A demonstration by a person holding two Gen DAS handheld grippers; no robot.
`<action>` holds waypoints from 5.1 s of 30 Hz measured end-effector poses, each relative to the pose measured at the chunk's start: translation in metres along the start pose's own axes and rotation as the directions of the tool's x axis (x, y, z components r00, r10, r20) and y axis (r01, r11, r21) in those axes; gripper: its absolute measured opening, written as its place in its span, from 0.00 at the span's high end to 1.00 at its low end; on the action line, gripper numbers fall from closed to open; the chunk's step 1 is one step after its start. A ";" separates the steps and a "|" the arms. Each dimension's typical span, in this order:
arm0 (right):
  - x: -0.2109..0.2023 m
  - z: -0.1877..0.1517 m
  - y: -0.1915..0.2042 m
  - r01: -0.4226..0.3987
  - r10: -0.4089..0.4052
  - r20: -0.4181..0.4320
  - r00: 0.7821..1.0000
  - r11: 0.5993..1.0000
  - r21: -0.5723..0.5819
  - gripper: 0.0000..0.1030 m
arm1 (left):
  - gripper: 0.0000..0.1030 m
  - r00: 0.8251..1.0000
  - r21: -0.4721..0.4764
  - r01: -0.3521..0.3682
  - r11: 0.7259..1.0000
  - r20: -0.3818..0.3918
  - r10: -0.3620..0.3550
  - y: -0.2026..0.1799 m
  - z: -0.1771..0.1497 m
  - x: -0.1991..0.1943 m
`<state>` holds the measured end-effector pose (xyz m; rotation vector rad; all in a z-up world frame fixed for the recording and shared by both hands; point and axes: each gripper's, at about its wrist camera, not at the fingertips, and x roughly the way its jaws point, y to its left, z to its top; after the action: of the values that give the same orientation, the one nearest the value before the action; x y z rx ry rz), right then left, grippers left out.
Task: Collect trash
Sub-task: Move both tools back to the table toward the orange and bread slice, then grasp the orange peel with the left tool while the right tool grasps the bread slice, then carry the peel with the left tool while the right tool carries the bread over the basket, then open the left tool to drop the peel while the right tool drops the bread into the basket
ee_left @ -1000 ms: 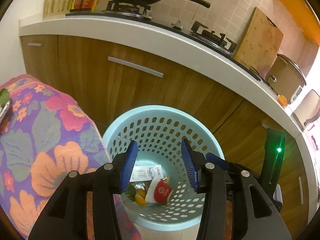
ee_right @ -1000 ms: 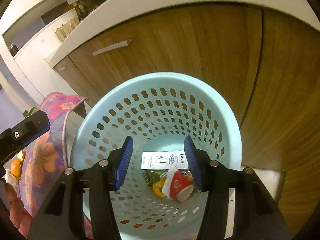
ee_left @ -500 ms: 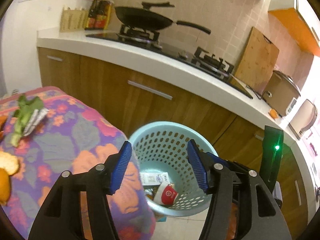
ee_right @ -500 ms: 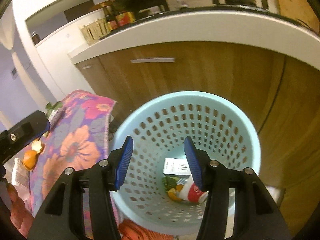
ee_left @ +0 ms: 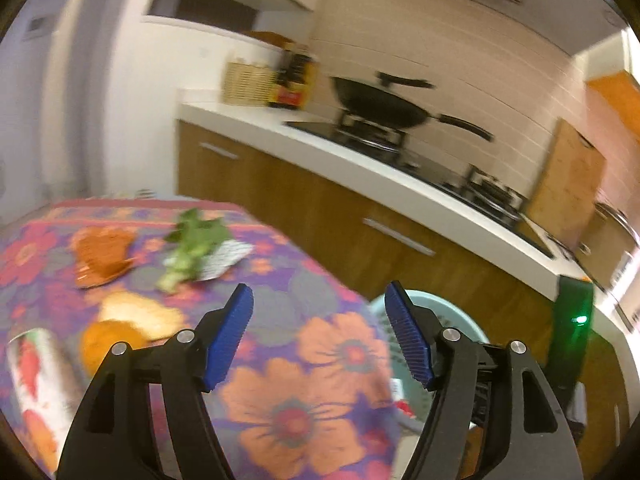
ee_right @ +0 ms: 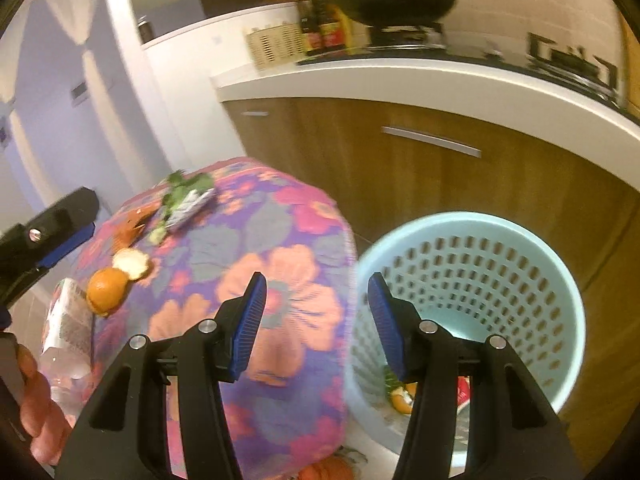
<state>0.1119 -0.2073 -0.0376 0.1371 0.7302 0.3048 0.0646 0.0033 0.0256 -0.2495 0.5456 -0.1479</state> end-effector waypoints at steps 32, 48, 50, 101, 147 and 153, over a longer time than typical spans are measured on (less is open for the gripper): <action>0.041 0.007 0.118 -0.090 0.074 -0.078 0.994 0.969 -0.231 0.52 | 0.37 0.930 0.195 -0.294 0.936 -0.169 0.327 0.099 -0.020 0.006; 0.098 0.030 0.146 -0.255 0.204 -0.243 0.948 0.946 -0.201 0.52 | 1.00 0.952 0.119 -0.228 0.966 -0.180 0.246 0.121 -0.021 0.001; 0.107 0.031 0.153 -0.274 0.220 -0.264 0.939 0.943 -0.188 0.52 | 1.00 0.958 0.102 -0.213 0.972 -0.175 0.228 0.124 -0.021 -0.003; 0.130 0.016 0.222 -0.262 0.169 -0.286 0.943 0.907 -0.329 0.97 | 0.76 0.990 -0.050 -0.140 0.989 0.001 0.140 0.155 0.009 -0.058; 0.018 -0.041 -0.160 0.194 -0.159 -0.165 0.973 0.954 0.228 0.97 | 0.70 0.921 0.294 0.206 0.933 -0.380 -0.083 -0.154 -0.060 0.128; 0.020 -0.046 -0.164 0.171 -0.129 -0.181 0.975 0.956 0.237 0.80 | 0.61 0.925 0.304 0.199 0.932 -0.373 -0.076 -0.157 -0.059 0.130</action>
<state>0.1320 -0.3548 -0.1220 0.2983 0.9370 0.0765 0.1320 -0.1856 -0.0449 0.0787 0.8523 -0.4282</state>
